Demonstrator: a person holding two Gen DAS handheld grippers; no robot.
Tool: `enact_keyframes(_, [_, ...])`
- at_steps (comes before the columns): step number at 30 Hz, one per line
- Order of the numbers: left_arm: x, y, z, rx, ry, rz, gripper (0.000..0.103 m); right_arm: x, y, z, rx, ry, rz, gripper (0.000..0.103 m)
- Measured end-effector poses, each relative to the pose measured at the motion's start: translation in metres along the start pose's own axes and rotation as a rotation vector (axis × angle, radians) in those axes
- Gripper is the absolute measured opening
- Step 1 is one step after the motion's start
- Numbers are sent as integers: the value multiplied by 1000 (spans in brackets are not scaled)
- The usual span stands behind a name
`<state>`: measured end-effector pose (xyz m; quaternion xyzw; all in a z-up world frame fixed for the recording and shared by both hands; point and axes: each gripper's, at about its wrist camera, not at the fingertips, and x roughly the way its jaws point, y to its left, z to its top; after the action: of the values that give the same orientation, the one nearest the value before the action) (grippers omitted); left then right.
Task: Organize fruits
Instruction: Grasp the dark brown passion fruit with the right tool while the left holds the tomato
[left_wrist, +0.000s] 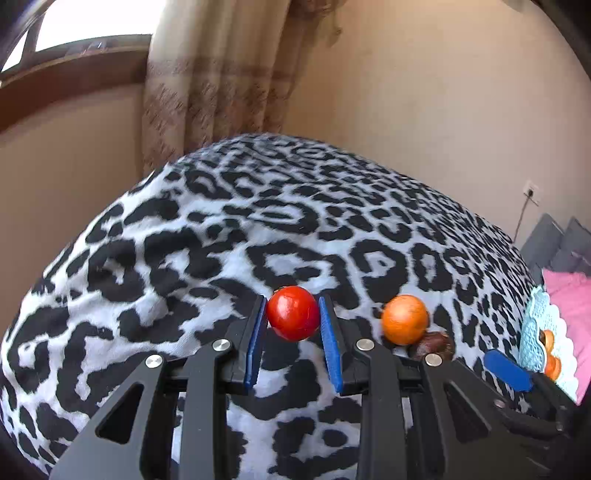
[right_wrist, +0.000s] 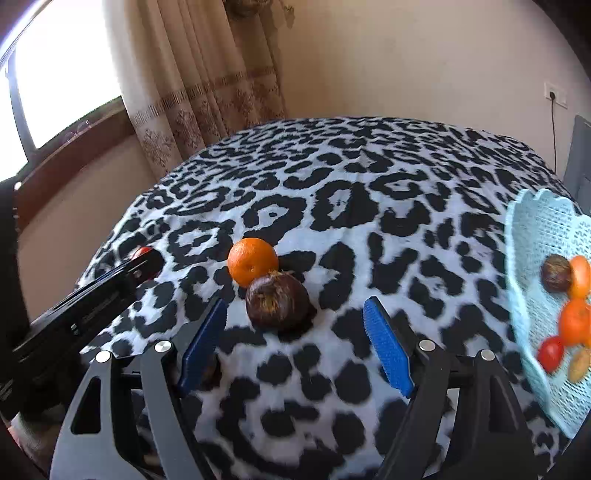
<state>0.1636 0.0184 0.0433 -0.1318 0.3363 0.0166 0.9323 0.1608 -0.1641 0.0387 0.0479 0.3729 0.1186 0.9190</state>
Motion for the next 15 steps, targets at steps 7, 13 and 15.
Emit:
enact_keyframes(7, [0,8,0,-39,0,11,29,32,10,6,-22,59,0,61])
enact_keyframes(13, [0,8,-1,-36,-1,9,29,39,14,6,-33,86,-13,45])
enact_keyframes(15, [0,8,-1,-35,1,8,29,38,13,5,-27,85,-10,45])
